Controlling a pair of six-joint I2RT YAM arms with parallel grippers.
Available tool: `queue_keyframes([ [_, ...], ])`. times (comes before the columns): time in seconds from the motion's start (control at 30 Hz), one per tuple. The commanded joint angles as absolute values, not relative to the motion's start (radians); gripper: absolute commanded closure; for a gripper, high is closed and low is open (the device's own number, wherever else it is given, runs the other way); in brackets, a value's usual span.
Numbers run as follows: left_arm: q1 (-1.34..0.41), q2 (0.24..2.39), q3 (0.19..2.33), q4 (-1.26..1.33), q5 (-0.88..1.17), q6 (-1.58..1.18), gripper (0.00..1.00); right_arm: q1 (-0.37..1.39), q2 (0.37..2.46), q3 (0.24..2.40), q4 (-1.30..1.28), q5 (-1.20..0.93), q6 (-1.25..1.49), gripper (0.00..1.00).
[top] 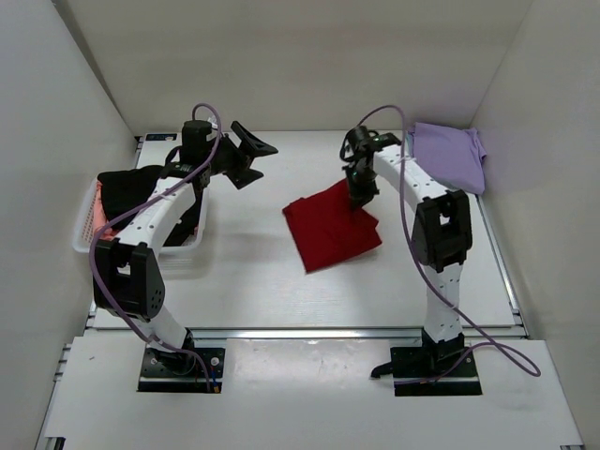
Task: Fold and stack the t-shirts
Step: Put the neatly folded tshirt into the corner of the board with the right arm
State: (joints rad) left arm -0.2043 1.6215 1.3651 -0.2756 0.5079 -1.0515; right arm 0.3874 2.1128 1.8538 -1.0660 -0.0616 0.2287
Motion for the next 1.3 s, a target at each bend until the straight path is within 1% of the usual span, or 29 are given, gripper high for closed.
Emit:
queue_keyframes([
  [0.0,-0.216,1.597,1.368,-0.262,0.526,-1.052,0.01,0.302,2.074,1.977,-1.06,0.075,0.126,1.0],
  [0.1,-0.216,1.611,1.368,-0.268,0.531,-1.048,0.01,0.213,2.071,2.011,-1.02,0.121,0.089,1.0],
  [0.13,-0.225,1.618,1.368,-0.275,0.523,-1.037,0.01,0.183,2.083,2.038,-1.013,0.174,0.066,1.0],
  [0.23,-0.244,1.621,1.358,-0.282,0.523,-1.029,0.01,0.101,2.1,2.088,-0.967,0.175,0.016,0.99],
  [0.37,-0.265,1.631,1.336,-0.284,0.529,-1.017,0.01,0.057,2.132,2.127,-0.829,0.236,-0.105,1.0],
  [0.43,-0.281,1.644,1.316,-0.273,0.529,-1.014,0.01,0.022,2.179,2.173,-0.769,0.239,-0.135,1.0],
  [0.5,-0.296,1.651,1.29,-0.267,0.535,-1.014,0.01,0.002,2.225,2.28,-0.756,0.256,-0.153,1.0],
  [0.6,-0.308,1.649,1.243,-0.236,0.542,-1.022,0.01,-0.066,2.276,2.394,-0.744,0.226,-0.134,1.0],
  [0.7,-0.311,1.651,1.218,-0.236,0.543,-1.02,0.01,-0.127,2.301,2.442,-0.698,0.216,-0.135,1.0],
  [0.93,-0.328,1.658,1.223,-0.242,0.545,-1.011,0.01,-0.196,2.393,2.517,-0.6,0.244,-0.123,1.0],
  [1.23,-0.331,1.654,1.184,-0.239,0.551,-1.006,0.02,-0.224,2.471,2.505,-0.48,0.311,-0.179,1.0],
  [1.27,-0.33,1.651,1.174,-0.239,0.549,-1.008,0.02,-0.221,2.48,2.511,-0.459,0.339,-0.178,0.99],
])
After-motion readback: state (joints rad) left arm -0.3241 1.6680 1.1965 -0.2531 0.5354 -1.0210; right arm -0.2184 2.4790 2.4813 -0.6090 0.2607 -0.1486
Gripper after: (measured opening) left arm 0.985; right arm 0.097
